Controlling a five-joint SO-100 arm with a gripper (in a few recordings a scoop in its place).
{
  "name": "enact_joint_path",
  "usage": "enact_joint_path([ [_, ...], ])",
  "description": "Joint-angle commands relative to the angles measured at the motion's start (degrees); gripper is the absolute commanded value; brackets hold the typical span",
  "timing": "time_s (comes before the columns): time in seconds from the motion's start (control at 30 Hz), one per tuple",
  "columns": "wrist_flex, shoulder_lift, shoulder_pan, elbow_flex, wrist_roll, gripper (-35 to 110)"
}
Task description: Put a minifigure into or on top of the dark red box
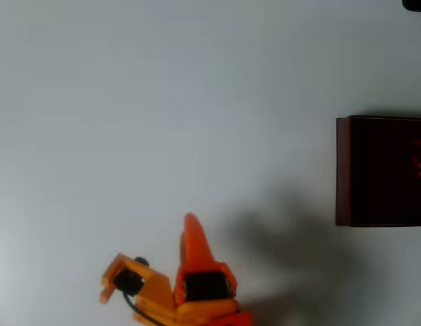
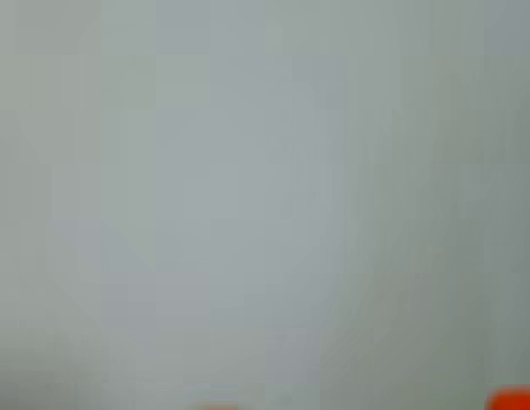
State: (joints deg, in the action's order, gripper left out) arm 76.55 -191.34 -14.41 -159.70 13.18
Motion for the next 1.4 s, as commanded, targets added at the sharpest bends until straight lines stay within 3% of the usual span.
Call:
enact_joint_path([
  [0.0,-0.18,-0.7,-0.7,-2.99,1.23,7],
  [0.1,-0.44,-0.53,0.7,-7.38,5.54,0],
  [0.37,0.44,-0.53,2.29,-12.66,-4.83,0],
  [1.37,0.53,-0.53,-2.29,-12.57,-7.38,0],
])
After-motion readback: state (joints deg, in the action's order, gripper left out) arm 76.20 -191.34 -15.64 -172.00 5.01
